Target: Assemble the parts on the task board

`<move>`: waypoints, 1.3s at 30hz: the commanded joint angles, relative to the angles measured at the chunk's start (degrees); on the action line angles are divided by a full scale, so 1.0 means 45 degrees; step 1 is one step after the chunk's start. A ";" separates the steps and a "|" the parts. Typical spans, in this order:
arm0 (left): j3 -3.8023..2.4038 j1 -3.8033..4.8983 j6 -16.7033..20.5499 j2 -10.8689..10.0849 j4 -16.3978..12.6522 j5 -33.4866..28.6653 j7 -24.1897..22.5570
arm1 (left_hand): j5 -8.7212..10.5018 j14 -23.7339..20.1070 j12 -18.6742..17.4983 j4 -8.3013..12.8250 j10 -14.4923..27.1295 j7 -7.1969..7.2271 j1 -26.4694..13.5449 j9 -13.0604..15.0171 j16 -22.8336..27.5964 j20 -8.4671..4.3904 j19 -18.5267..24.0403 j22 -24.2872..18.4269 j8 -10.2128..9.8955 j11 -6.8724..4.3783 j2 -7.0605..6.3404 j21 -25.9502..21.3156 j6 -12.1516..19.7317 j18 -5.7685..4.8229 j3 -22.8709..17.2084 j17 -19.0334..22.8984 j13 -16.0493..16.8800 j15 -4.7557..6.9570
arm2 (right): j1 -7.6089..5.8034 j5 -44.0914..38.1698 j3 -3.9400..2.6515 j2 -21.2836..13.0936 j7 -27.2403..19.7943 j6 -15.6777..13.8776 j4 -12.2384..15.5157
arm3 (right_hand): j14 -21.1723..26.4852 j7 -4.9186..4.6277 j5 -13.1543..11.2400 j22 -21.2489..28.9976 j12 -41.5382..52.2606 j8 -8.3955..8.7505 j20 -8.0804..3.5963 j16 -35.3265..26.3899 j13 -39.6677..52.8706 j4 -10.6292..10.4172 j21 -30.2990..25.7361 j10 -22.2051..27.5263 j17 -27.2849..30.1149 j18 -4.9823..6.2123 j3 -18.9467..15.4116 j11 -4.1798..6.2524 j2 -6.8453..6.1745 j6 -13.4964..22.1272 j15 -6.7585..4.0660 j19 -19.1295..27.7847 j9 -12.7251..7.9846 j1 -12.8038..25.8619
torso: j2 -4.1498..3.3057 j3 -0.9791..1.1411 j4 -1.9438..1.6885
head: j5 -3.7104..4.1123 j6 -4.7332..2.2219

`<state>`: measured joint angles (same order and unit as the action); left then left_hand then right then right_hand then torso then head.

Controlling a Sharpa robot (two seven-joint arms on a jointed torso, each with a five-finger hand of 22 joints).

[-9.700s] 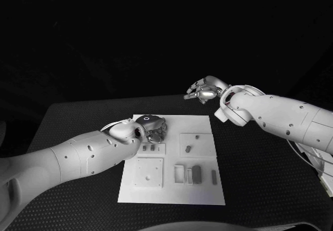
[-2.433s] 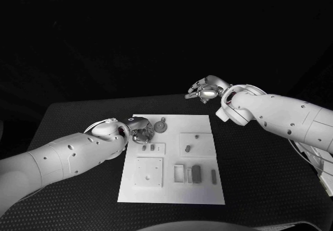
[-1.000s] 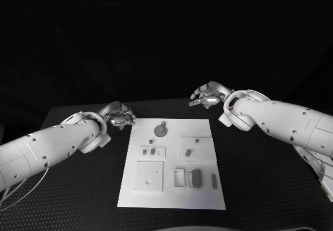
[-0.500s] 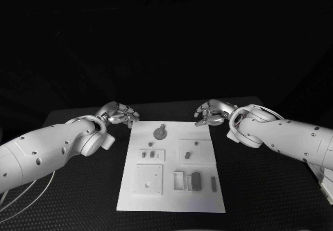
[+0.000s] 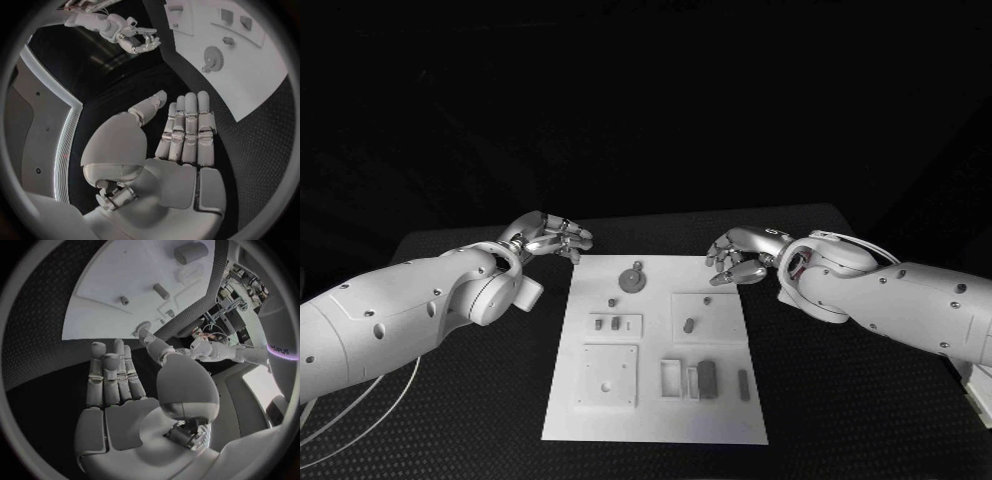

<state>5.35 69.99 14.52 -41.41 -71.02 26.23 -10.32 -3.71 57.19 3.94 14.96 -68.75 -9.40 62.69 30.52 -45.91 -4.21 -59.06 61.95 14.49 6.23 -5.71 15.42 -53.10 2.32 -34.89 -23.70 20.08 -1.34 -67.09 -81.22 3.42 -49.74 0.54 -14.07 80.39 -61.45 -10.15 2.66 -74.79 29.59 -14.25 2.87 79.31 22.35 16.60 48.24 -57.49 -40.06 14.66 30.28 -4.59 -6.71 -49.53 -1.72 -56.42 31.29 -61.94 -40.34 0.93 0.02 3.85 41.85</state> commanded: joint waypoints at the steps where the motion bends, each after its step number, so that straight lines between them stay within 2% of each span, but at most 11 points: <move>1: -0.0006 0.0006 -0.0209 0.0044 0.0028 -0.0456 -0.0314 | -0.0037 -0.0014 -0.0004 0.0013 0.0105 -0.0003 -0.0139 -0.0025 0.0079 0.0079 0.0004 -0.0024 0.0067 0.0004 0.0015 -0.0094 0.0132 0.0097 0.0097 -0.0021 -0.0017 -0.0119 | 0.0028 -0.1150 0.0012 -0.0026 0.0218 0.0376 0.0030 | -0.0051 0.0056 0.0039 -0.0018 -0.0166 -0.0110 -0.0013 -0.0045 -0.0127 0.0010 -0.0049 -0.0213 0.0009 0.0077 -0.0092 0.0025 -0.0029 -0.0123 -0.0009 -0.0077 -0.0011 -0.0148 | 0.0020 -0.0012 -0.0014 | -0.0016 0.0053; 5: -0.0005 0.0004 -0.0202 0.0037 0.0068 -0.0489 -0.0326 | -0.0036 -0.0023 -0.0008 0.0012 0.0137 -0.0018 -0.0150 -0.0039 0.0133 0.0092 0.0008 -0.0043 0.0060 0.0016 0.0015 -0.0127 0.0172 0.0098 0.0114 -0.0039 -0.0026 -0.0133 | 0.0047 -0.1398 0.0034 -0.0023 0.0282 0.0429 0.0019 | -0.0086 0.0082 0.0038 -0.0023 -0.0270 -0.0147 -0.0022 -0.0038 -0.0210 0.0013 -0.0057 -0.0315 0.0004 0.0077 -0.0109 0.0037 -0.0037 -0.0184 -0.0020 -0.0108 -0.0003 -0.0180 | 0.0005 -0.0001 0.0017 | -0.0090 -0.0082; 7: -0.0005 -0.0001 -0.0160 0.0053 0.0112 -0.0511 -0.0382 | -0.0036 -0.0026 -0.0010 0.0014 0.0150 -0.0023 -0.0151 -0.0044 0.0151 0.0098 0.0013 -0.0050 0.0058 0.0021 0.0012 -0.0139 0.0184 0.0098 0.0119 -0.0045 -0.0029 -0.0138 | 0.0053 -0.1493 0.0037 -0.0010 0.0307 0.0405 -0.0003 | -0.0089 0.0089 0.0039 -0.0025 -0.0301 -0.0159 -0.0025 -0.0042 -0.0233 0.0013 -0.0059 -0.0341 0.0005 0.0077 -0.0112 0.0039 -0.0042 -0.0203 -0.0022 -0.0115 0.0000 -0.0191 | 0.0008 0.0004 0.0018 | -0.0075 -0.0028; 10: -0.0005 -0.0009 -0.0144 0.0098 0.0200 -0.0661 -0.0455 | -0.0037 -0.0029 -0.0009 0.0013 0.0158 -0.0025 -0.0152 -0.0047 0.0168 0.0103 0.0015 -0.0056 0.0061 0.0025 0.0016 -0.0150 0.0188 0.0099 0.0122 -0.0051 -0.0031 -0.0143 | 0.0066 -0.1761 0.0056 0.0044 0.0363 0.0545 -0.0044 | -0.0097 0.0098 0.0038 -0.0027 -0.0339 -0.0171 -0.0028 -0.0043 -0.0262 0.0015 -0.0064 -0.0373 0.0004 0.0077 -0.0116 0.0042 -0.0050 -0.0224 -0.0025 -0.0123 0.0002 -0.0208 | 0.0016 0.0004 0.0018 | -0.0112 -0.0028; 15: -0.0006 -0.0006 -0.0110 0.0053 0.0187 -0.0699 -0.0519 | -0.0036 -0.0031 -0.0005 0.0007 0.0164 -0.0026 -0.0160 -0.0050 0.0192 0.0110 0.0017 -0.0064 0.0067 0.0027 0.0028 -0.0166 0.0190 0.0098 0.0130 -0.0062 -0.0032 -0.0150 | 0.0083 -0.1863 0.0186 0.0064 0.0392 0.0708 0.0039 | -0.0117 0.0125 0.0038 -0.0032 -0.0420 -0.0208 -0.0038 -0.0046 -0.0327 0.0015 -0.0075 -0.0478 0.0002 0.0077 -0.0122 0.0056 -0.0073 -0.0289 -0.0038 -0.0145 0.0010 -0.0273 | 0.0022 -0.0006 0.0016 | -0.0092 0.0000; 24: -0.0006 -0.0006 -0.0160 0.0049 0.0210 -0.0754 -0.0510 | -0.0037 -0.0045 0.0003 0.0014 0.0169 -0.0025 -0.0155 -0.0054 0.0236 0.0122 0.0031 -0.0079 0.0079 0.0028 0.0037 -0.0197 0.0191 0.0099 0.0138 -0.0079 -0.0033 -0.0162 | 0.0083 -0.1867 0.0198 0.0111 0.0414 0.0612 -0.0050 | -0.0154 0.0137 0.0038 -0.0038 -0.0497 -0.0223 -0.0045 -0.0039 -0.0385 0.0009 -0.0076 -0.0548 -0.0001 0.0077 -0.0135 0.0062 -0.0078 -0.0320 -0.0044 -0.0179 0.0008 -0.0286 | -0.0010 0.0004 0.0031 | -0.0117 -0.0037; 32: -0.0004 -0.0009 -0.0180 0.0103 0.0365 -0.0784 -0.0540 | -0.0038 -0.0056 0.0003 0.0015 0.0189 -0.0031 -0.0153 -0.0065 0.0279 0.0134 0.0040 -0.0092 0.0081 0.0034 0.0055 -0.0226 0.0214 0.0100 0.0146 -0.0099 -0.0038 -0.0175 | 0.0083 -0.1856 0.0198 0.0208 0.0429 0.0723 -0.0104 | -0.0165 0.0136 0.0038 -0.0039 -0.0544 -0.0220 -0.0049 -0.0043 -0.0419 0.0013 -0.0082 -0.0585 0.0000 0.0077 -0.0144 0.0065 -0.0096 -0.0318 -0.0048 -0.0195 0.0002 -0.0284 | 0.0010 0.0022 0.0017 | -0.0113 -0.0242; 39: -0.0004 -0.0009 -0.0180 0.0111 0.0373 -0.0784 -0.0554 | -0.0040 -0.0066 0.0004 0.0023 0.0203 -0.0034 -0.0141 -0.0071 0.0314 0.0143 0.0049 -0.0102 0.0087 0.0038 0.0074 -0.0249 0.0223 0.0101 0.0147 -0.0116 -0.0041 -0.0185 | 0.0083 -0.1863 0.0199 0.0239 0.0437 0.0828 -0.0101 | -0.0171 0.0139 0.0039 -0.0040 -0.0579 -0.0220 -0.0055 -0.0046 -0.0443 0.0018 -0.0087 -0.0610 0.0000 0.0077 -0.0141 0.0067 -0.0107 -0.0321 -0.0050 -0.0204 -0.0002 -0.0312 | -0.0013 -0.0007 0.0025 | -0.0142 -0.0193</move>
<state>5.36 69.93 14.34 -41.07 -69.27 23.23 -11.84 -3.71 56.79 3.94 14.98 -68.36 -9.60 62.46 30.29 -44.76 -3.99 -58.86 61.56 14.48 6.44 -5.48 14.69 -52.50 1.75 -34.60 -24.17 19.95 -1.74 -66.73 -88.81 4.31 -48.72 2.45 -11.47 79.92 -62.16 -9.34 2.66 -74.88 27.21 -15.00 2.68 79.30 20.44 16.59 48.03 -59.52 -40.07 14.12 29.97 -4.59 -7.09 -50.78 -1.41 -57.05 31.26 -62.77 -40.34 0.98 0.12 3.25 40.92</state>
